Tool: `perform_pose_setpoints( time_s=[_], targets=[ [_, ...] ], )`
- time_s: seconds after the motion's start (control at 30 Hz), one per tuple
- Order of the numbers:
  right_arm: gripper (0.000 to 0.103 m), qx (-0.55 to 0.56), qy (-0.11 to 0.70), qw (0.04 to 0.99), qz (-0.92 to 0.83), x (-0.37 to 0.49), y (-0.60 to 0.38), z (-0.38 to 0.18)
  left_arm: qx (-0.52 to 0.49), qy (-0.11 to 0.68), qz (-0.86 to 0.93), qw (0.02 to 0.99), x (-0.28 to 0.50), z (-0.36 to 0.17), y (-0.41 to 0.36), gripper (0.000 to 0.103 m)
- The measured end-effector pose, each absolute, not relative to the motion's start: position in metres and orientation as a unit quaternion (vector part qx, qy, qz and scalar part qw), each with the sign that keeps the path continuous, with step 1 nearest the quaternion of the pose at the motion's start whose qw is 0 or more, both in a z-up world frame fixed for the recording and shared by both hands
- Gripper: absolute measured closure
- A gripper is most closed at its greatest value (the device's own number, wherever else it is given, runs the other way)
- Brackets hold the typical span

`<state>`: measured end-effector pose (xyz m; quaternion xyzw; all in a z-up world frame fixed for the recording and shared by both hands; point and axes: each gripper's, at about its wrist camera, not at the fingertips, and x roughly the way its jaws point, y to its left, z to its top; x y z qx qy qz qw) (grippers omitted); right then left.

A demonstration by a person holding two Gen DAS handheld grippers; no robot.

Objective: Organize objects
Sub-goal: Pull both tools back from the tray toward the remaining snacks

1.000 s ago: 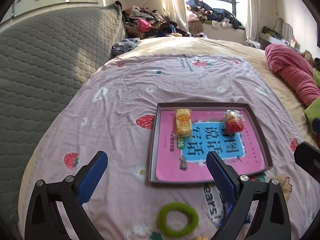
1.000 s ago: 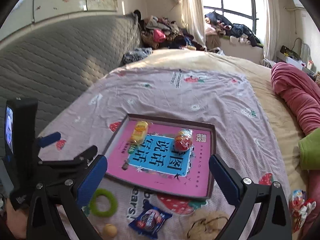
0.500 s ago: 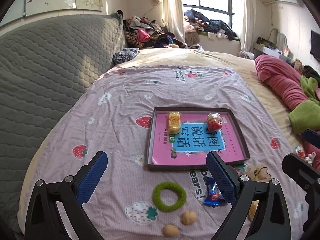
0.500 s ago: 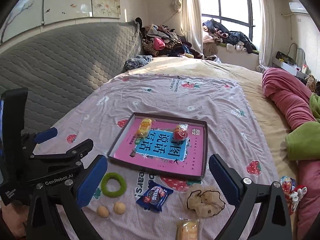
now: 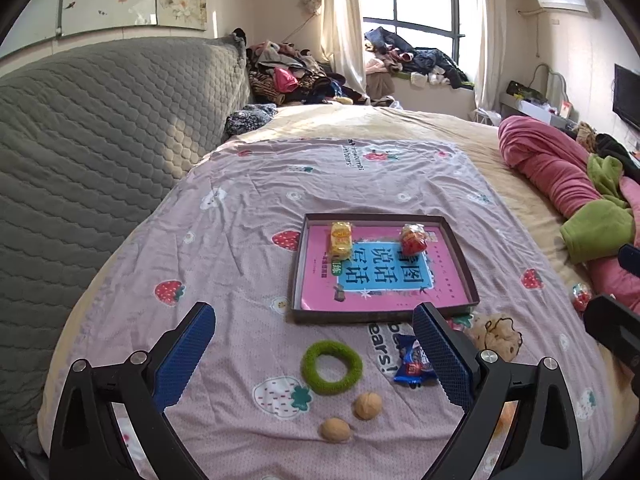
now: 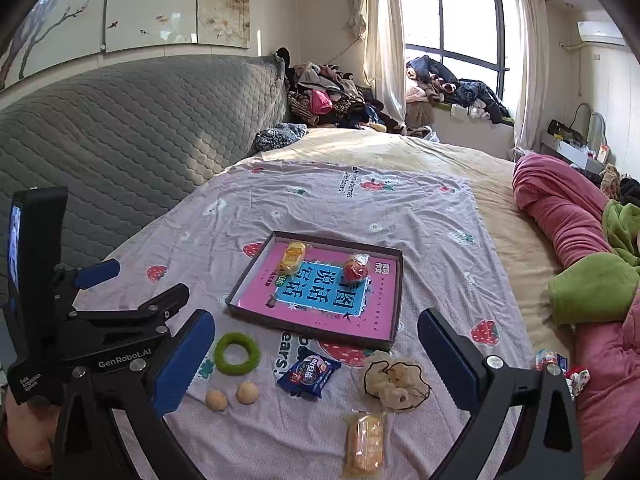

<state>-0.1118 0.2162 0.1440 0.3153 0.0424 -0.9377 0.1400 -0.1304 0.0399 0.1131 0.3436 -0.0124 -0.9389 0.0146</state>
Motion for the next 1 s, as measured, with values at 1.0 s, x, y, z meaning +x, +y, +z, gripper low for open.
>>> perform_pose_setpoints(
  time_s=[1.0],
  targets=[
    [0.001,0.304,0.036,0.13,-0.943,-0.053,0.244,0.14,0.348,-0.032,-0.937,0.002,-0.072,0.103,0.054,0.004]
  ],
)
